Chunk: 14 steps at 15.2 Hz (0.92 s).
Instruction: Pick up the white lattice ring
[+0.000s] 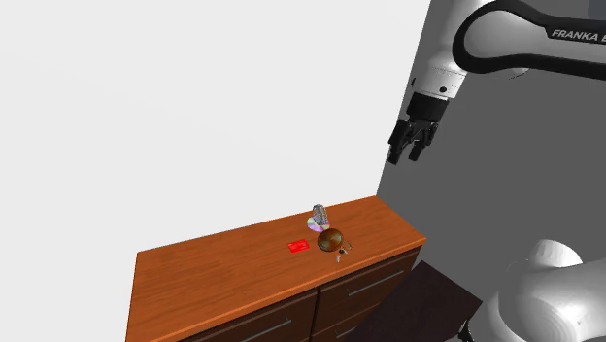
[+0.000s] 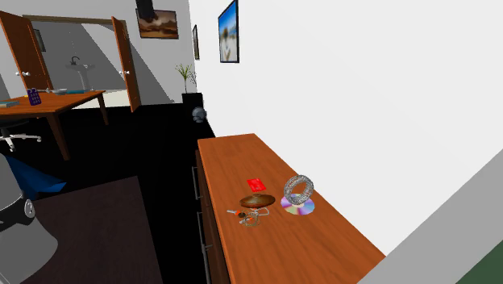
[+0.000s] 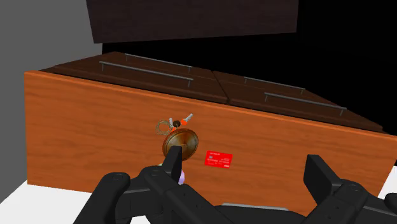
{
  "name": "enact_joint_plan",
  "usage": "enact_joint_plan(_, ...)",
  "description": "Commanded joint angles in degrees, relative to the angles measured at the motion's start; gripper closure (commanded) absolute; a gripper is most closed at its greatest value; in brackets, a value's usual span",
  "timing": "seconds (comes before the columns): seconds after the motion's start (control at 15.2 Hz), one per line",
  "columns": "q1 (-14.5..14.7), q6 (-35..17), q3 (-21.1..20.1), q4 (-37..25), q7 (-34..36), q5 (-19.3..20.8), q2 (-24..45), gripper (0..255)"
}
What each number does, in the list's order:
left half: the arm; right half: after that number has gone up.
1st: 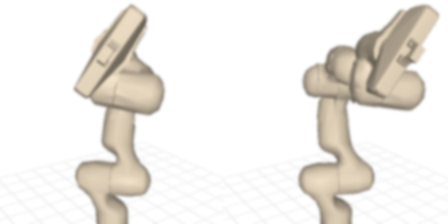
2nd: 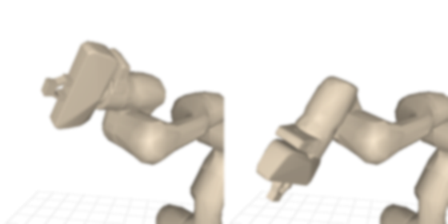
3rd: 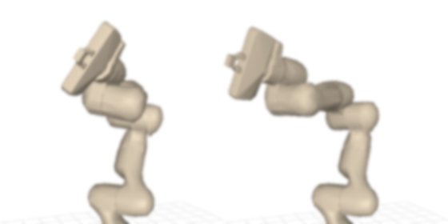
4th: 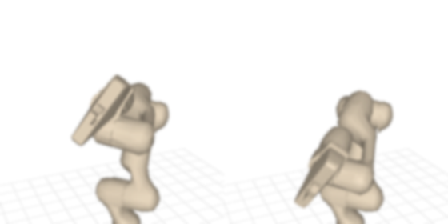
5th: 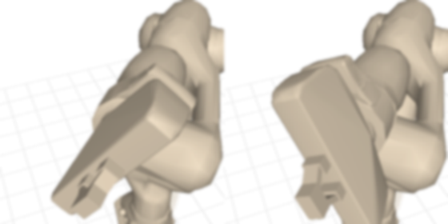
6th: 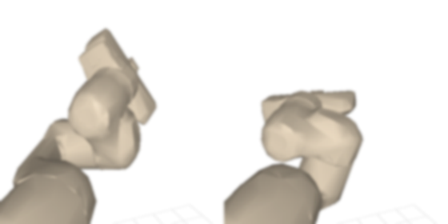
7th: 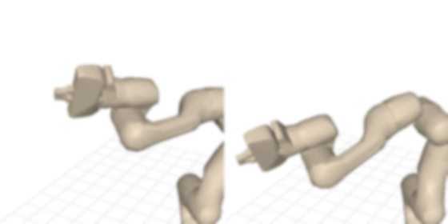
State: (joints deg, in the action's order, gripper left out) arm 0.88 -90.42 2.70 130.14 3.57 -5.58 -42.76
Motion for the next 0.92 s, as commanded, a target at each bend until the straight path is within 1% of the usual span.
enact_joint_plan(0.0, 0.0, 0.0, 0.0, 0.0, 0.0, 0.0, 0.0, 0)
enact_joint_plan(0.4, -0.5, -9.3, 0.8, 1.0, -0.6, 0.3, 9.7, 0)
enact_joint_plan(0.86, -1.0, -18.9, 1.9, -1.1, -1.4, 0.2, 23.0, 0)
